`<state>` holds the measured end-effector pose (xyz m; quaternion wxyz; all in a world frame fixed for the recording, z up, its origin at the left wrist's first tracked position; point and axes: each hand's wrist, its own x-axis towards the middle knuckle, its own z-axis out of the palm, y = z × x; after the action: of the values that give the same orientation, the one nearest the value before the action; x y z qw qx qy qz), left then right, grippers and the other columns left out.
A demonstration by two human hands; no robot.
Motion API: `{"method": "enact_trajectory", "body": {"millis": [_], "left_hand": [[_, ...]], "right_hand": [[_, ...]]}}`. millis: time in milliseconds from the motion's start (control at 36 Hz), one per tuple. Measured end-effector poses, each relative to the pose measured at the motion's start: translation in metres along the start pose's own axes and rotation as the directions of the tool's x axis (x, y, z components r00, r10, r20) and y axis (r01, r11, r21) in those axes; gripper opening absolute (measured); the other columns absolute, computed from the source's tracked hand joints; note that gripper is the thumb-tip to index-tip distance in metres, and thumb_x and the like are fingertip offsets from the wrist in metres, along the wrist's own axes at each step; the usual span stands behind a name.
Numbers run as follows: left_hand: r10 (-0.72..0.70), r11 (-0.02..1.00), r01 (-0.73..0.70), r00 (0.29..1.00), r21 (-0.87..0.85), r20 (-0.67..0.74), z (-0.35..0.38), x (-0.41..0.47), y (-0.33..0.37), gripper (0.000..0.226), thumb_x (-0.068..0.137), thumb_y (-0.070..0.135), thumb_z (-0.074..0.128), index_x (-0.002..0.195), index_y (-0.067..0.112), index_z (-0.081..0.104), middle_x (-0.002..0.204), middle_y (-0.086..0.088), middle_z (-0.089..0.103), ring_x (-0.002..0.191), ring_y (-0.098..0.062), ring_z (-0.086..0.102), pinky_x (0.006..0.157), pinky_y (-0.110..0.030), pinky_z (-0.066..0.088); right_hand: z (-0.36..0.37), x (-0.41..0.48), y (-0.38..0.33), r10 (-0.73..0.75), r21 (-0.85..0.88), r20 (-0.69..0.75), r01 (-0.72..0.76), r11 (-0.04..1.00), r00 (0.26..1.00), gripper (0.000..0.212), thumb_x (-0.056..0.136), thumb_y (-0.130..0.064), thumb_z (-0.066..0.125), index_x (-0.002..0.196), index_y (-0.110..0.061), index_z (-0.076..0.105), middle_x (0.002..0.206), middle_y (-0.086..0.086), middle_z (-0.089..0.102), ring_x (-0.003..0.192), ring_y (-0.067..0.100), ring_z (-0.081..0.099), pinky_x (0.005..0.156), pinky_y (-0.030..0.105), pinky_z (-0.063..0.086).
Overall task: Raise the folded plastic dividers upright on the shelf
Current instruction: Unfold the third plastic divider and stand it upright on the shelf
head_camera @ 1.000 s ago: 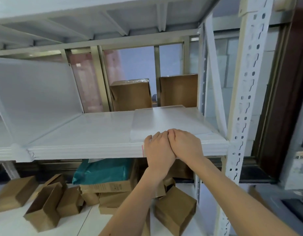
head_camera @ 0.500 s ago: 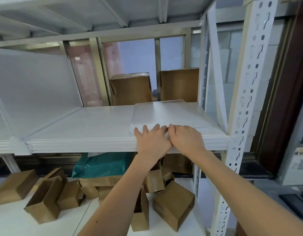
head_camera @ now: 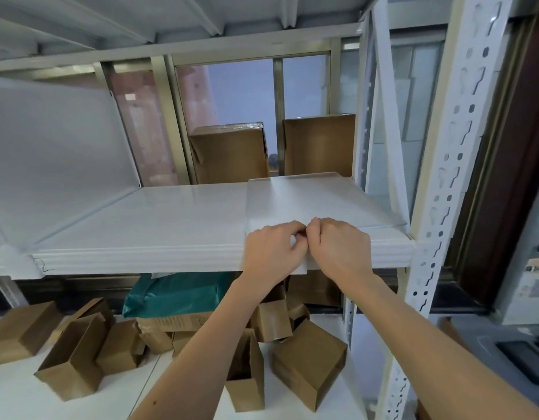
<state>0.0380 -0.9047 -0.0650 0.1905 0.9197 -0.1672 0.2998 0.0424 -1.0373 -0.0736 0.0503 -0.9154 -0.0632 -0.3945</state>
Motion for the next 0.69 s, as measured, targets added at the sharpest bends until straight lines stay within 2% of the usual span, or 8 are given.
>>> {"method": "enact_trajectory", "body": {"millis": [83, 167, 250, 333, 500, 583, 639, 694], "left_hand": [[-0.005, 1.0, 0.005, 1.0, 0.0, 0.005, -0.001, 0.0, -0.001, 0.026, 0.093, 0.036, 0.043, 0.104, 0.03, 0.066, 0.087, 0.012, 0.07, 0.072, -0.008, 0.057, 0.057, -0.014, 0.032], [-0.076, 0.995, 0.075, 0.997, 0.063, 0.026, -0.001, -0.002, -0.003, 0.038, 0.092, 0.049, 0.038, 0.112, 0.028, 0.063, 0.102, 0.01, 0.07, 0.09, -0.01, 0.063, 0.08, -0.023, 0.042], [-0.171, 0.959, 0.159, 0.985, 0.236, 0.033, -0.005, -0.003, -0.011, 0.067, 0.084, 0.072, 0.02, 0.115, 0.03, 0.061, 0.117, 0.01, 0.065, 0.116, -0.018, 0.054, 0.109, -0.052, 0.021], [-0.227, 0.936, 0.202, 0.972, 0.287, 0.057, -0.007, -0.003, -0.012, 0.078, 0.078, 0.079, 0.011, 0.121, 0.034, 0.057, 0.13, 0.009, 0.056, 0.131, -0.032, 0.037, 0.107, -0.065, 0.006], [-0.213, 0.951, 0.165, 0.963, 0.263, 0.166, -0.012, 0.007, -0.013, 0.076, 0.077, 0.078, 0.015, 0.115, 0.032, 0.061, 0.116, 0.009, 0.063, 0.118, -0.032, 0.048, 0.098, -0.06, 0.028], [-0.181, 0.962, 0.135, 0.967, 0.239, 0.179, -0.013, 0.009, -0.011, 0.07, 0.079, 0.073, 0.02, 0.109, 0.028, 0.065, 0.108, 0.006, 0.066, 0.108, -0.031, 0.053, 0.092, -0.051, 0.038], [-0.164, 0.969, 0.13, 0.974, 0.21, 0.155, -0.014, 0.006, -0.018, 0.061, 0.082, 0.067, 0.024, 0.112, 0.033, 0.064, 0.111, 0.006, 0.067, 0.106, -0.026, 0.054, 0.09, -0.043, 0.043], [-0.178, 0.972, 0.155, 0.976, 0.175, 0.124, -0.017, 0.003, -0.028, 0.049, 0.084, 0.061, 0.03, 0.116, 0.04, 0.061, 0.113, 0.004, 0.066, 0.103, -0.022, 0.057, 0.083, -0.035, 0.043]], "right_hand": [[-0.001, -0.001, -0.001, -0.052, -0.093, 0.018, 0.053, 0.994, 0.998, 0.027, 0.094, -0.023, 0.041, 0.069, -0.016, 0.051, 0.056, -0.003, 0.046, 0.045, 0.015, 0.043, 0.045, 0.019, 0.024], [-0.001, -0.003, -0.002, -0.083, -0.16, 0.042, 0.089, 0.983, 0.996, 0.02, 0.087, -0.018, 0.057, 0.068, -0.012, 0.053, 0.054, 0.0, 0.05, 0.043, 0.017, 0.043, 0.044, 0.02, 0.023], [-0.003, -0.002, -0.004, -0.077, -0.206, 0.103, 0.097, 0.974, 0.992, 0.015, 0.081, -0.016, 0.066, 0.07, -0.01, 0.058, 0.056, 0.001, 0.053, 0.044, 0.018, 0.047, 0.045, 0.021, 0.026], [-0.008, 0.003, -0.005, -0.095, -0.233, 0.16, 0.131, 0.964, 0.982, 0.01, 0.081, -0.018, 0.067, 0.081, -0.009, 0.062, 0.063, 0.003, 0.059, 0.05, 0.018, 0.053, 0.045, 0.023, 0.03], [-0.013, 0.011, -0.002, -0.126, -0.259, 0.233, 0.187, 0.948, 0.964, 0.015, 0.089, -0.021, 0.058, 0.099, -0.01, 0.059, 0.082, 0.005, 0.064, 0.069, 0.021, 0.06, 0.056, 0.027, 0.043], [-0.011, 0.006, 0.0, -0.121, -0.224, 0.179, 0.16, 0.961, 0.976, 0.014, 0.088, -0.022, 0.06, 0.096, -0.01, 0.059, 0.081, 0.006, 0.064, 0.067, 0.02, 0.059, 0.053, 0.025, 0.039], [-0.005, 0.007, 0.001, -0.127, -0.203, 0.119, 0.15, 0.968, 0.985, 0.017, 0.092, -0.025, 0.048, 0.09, -0.012, 0.059, 0.076, 0.003, 0.062, 0.062, 0.018, 0.055, 0.052, 0.023, 0.034], [-0.002, 0.008, 0.0, -0.082, -0.17, 0.047, 0.089, 0.981, 0.996, 0.034, 0.093, -0.028, 0.027, 0.076, -0.016, 0.055, 0.065, -0.001, 0.054, 0.054, 0.015, 0.047, 0.047, 0.02, 0.025]]}}
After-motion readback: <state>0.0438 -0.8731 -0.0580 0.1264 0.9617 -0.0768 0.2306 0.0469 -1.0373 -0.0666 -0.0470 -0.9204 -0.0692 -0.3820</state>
